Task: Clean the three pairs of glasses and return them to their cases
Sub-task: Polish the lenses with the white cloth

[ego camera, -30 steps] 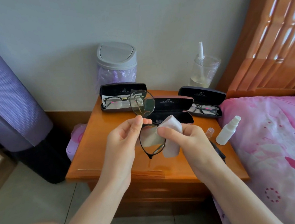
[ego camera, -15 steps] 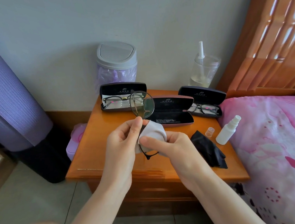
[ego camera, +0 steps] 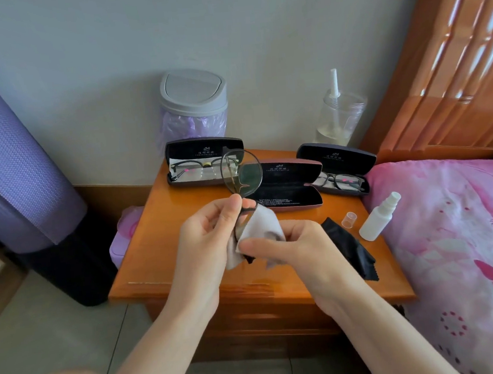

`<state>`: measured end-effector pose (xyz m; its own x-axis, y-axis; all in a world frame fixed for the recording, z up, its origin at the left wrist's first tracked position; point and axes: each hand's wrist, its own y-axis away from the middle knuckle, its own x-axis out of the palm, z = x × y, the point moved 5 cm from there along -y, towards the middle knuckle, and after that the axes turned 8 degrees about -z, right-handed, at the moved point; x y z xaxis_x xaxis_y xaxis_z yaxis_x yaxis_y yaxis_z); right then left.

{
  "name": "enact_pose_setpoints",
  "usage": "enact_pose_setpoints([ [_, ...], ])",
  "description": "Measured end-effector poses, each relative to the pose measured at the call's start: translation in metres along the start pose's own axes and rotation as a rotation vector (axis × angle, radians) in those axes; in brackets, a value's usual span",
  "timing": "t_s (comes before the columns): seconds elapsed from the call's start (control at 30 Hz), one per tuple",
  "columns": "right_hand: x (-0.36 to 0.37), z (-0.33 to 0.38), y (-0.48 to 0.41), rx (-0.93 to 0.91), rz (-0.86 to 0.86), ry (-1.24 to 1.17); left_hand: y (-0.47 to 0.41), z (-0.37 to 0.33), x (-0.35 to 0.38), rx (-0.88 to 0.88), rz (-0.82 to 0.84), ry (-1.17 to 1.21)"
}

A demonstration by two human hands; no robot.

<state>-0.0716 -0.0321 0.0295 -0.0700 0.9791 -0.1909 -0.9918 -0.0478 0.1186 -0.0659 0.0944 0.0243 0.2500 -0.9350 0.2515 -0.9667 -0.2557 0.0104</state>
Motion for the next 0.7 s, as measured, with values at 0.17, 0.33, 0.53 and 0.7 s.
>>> enact_pose_setpoints([
  [0.17, 0.001, 0.002, -0.007, -0.017, -0.078, -0.130, -0.001, 0.002, -0.002, 0.067, 0.003, -0.142],
  [0.33, 0.000, -0.003, -0.004, -0.004, -0.170, -0.221, -0.002, 0.002, -0.003, 0.074, -0.001, -0.123],
  [0.53, -0.005, -0.009, 0.005, 0.000, -0.172, -0.202, 0.001, 0.001, 0.001, 0.049, 0.002, -0.042],
  [0.7, -0.005, -0.019, 0.015, 0.043, -0.112, -0.123, 0.000, 0.004, -0.003, 0.017, -0.039, -0.012],
])
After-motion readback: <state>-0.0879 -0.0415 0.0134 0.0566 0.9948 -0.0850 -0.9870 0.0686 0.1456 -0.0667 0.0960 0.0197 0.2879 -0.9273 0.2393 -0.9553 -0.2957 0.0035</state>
